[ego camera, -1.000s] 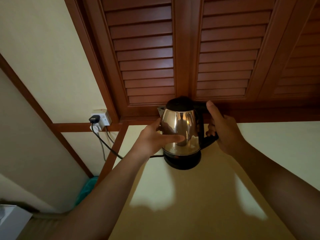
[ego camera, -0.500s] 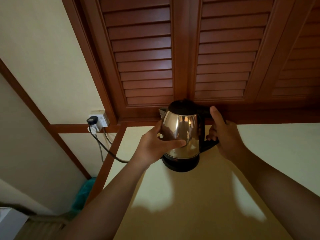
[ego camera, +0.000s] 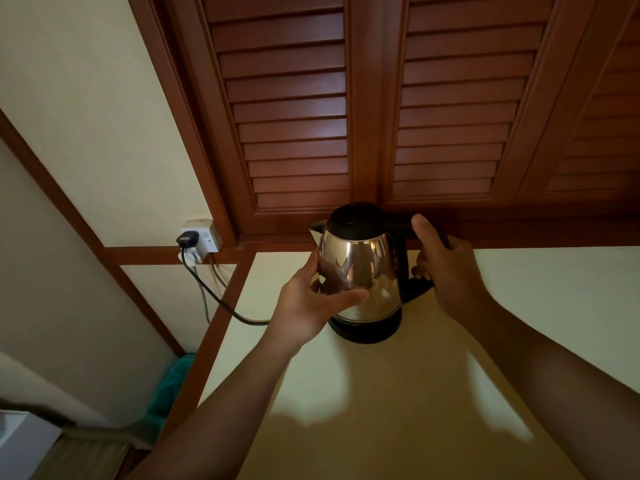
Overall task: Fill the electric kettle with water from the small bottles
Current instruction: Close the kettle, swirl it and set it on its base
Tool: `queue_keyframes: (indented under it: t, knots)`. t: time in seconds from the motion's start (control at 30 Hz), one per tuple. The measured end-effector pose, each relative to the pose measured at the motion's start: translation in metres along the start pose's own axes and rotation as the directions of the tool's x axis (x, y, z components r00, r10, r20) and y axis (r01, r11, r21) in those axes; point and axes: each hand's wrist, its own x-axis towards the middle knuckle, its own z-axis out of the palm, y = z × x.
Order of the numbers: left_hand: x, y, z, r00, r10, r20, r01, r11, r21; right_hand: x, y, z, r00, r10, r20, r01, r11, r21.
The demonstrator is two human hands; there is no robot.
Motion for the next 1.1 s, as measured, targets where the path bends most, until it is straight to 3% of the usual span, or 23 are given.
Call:
queue_keyframes:
  t: [0.2,0.57,0.93,1.1]
  knots:
    - [0.001,-0.007,-0.005,0.999,0.022,0.045,-0.023,1.0,0.016,-0.003,0.006,-0.002,0.999,-0.033,-0.039,0.033,0.999,-0.004]
    - [-0.019,-0.014,0.003,0.994,0.106,-0.033,-0.104,0.993,0.059,-0.003,0.004,0.006,0.989,-0.141,-0.035,0.14,0.989,-0.048]
    - [-0.001,0.005,0.0,0.987,0.154,0.04,-0.159,0.965,0.211,-0.004,0.011,-0.005,0.996,-0.016,-0.089,0.024,0.996,0.09]
    - [-0.012,0.001,0.0,0.988,0.15,0.033,-0.153,0.978,0.14,-0.007,0.013,-0.004,0.995,-0.064,-0.08,0.066,0.997,0.026]
